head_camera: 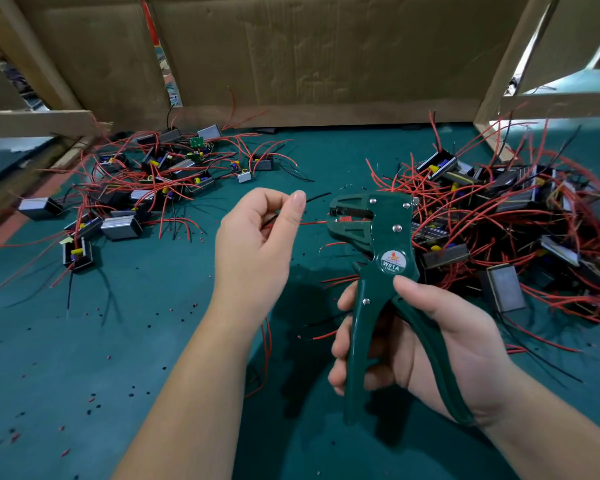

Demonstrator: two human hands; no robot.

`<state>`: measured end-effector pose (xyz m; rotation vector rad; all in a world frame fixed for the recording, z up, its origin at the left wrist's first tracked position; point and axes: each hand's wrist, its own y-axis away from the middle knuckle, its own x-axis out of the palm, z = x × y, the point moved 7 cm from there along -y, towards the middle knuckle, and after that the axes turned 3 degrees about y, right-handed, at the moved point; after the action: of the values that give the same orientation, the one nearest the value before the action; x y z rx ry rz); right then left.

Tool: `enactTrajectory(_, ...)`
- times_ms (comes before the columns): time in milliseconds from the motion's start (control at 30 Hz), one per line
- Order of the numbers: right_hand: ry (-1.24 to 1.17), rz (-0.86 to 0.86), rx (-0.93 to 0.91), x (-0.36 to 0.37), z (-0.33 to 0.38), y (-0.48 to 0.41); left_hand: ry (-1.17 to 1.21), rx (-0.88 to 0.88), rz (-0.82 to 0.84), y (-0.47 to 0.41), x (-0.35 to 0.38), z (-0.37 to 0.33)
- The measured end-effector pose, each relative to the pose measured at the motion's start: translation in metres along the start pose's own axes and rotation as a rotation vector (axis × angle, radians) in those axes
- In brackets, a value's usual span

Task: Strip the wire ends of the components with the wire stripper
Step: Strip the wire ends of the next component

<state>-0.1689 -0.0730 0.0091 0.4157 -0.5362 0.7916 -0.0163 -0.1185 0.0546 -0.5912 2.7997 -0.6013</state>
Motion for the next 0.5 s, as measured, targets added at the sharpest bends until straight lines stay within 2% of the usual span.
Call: enactTrajectory(500,0.098,-0.070,-0.023,-0.0039,0.0031,0.0018,0.033,0.001,-0.011,0.0014,0.0002,-0.0010)
